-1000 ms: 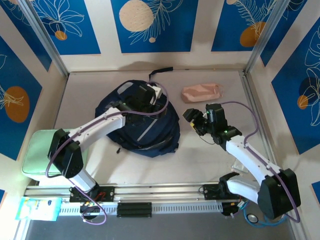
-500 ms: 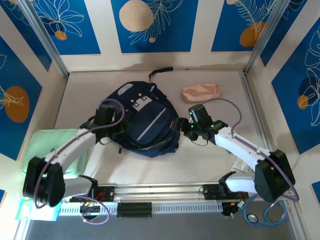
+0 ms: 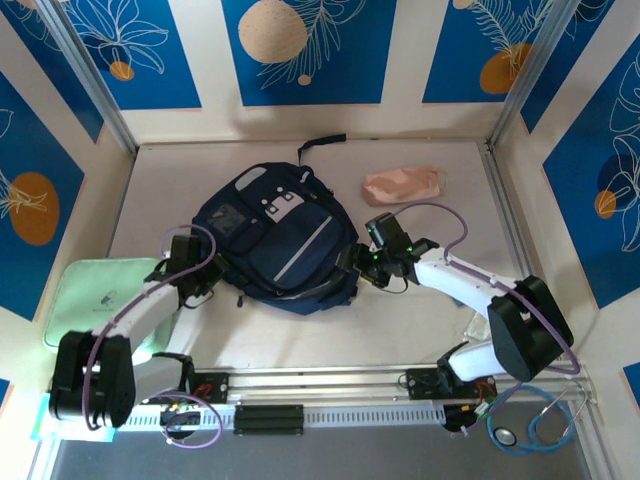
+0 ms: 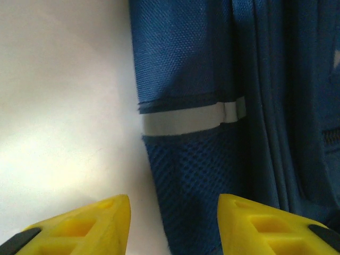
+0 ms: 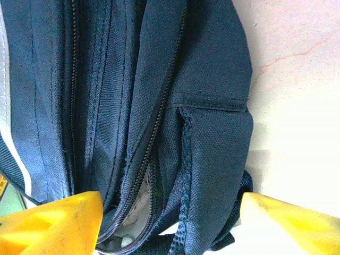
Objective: Pack the student bag
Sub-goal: Rotate the student bag at the center of the table.
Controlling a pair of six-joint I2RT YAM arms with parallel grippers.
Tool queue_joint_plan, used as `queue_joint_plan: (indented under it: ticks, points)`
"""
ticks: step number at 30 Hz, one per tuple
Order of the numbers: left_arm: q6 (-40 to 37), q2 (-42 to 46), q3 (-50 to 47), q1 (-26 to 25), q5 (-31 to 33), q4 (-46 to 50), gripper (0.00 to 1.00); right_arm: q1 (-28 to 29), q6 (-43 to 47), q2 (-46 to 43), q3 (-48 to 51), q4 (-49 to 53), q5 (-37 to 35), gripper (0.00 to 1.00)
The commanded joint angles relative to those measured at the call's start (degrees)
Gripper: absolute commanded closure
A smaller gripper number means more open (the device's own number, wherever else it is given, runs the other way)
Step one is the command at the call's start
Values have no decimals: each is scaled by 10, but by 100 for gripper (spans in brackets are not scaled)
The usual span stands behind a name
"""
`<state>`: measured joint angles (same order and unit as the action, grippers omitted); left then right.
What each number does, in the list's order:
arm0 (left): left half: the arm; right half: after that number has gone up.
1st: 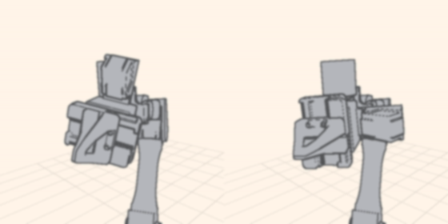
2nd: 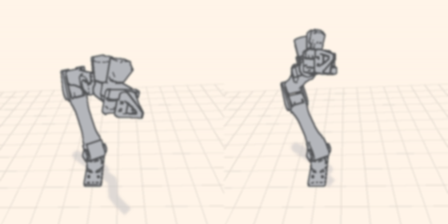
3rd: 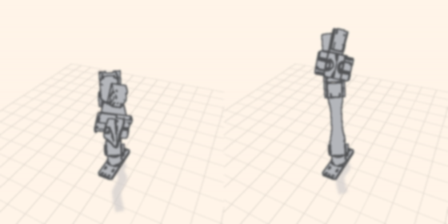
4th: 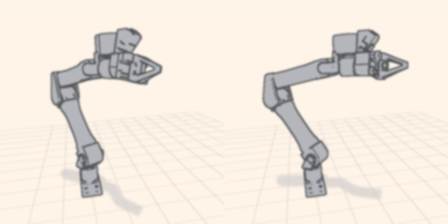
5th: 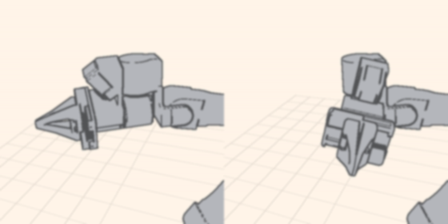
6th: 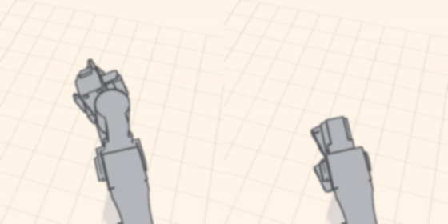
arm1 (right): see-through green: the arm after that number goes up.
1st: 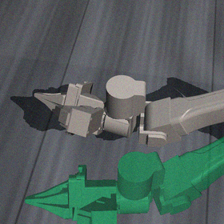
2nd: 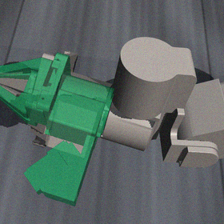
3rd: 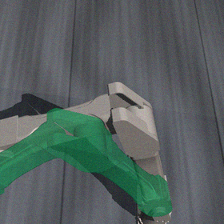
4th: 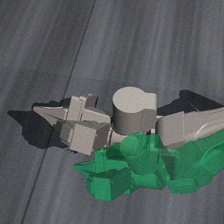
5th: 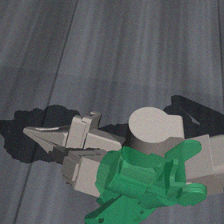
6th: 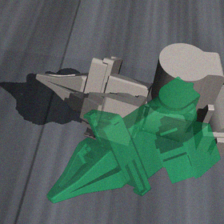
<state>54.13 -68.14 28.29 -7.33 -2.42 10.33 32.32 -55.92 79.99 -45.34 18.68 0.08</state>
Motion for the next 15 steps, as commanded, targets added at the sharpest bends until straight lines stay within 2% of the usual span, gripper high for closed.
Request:
queue_joint_plan:
  ticks: [1, 6, 9, 14, 15]
  points:
    - [18, -35, 8, 7, -43, -77, 54, 6, -8, 8, -12, -7, 24, 31]
    - [25, -74, 16, 7, -49, -97, 61, 5, -6, 18, -12, -6, 24, 33]
    - [24, -81, 19, 7, -55, -106, 73, 3, -2, 32, -16, -7, 29, 37]
    - [11, -70, 30, 4, -81, -109, 100, -14, 17, 70, -31, -21, 30, 49]
    - [8, -65, 35, 2, -89, -107, 100, -22, 26, 78, -37, -27, 28, 51]
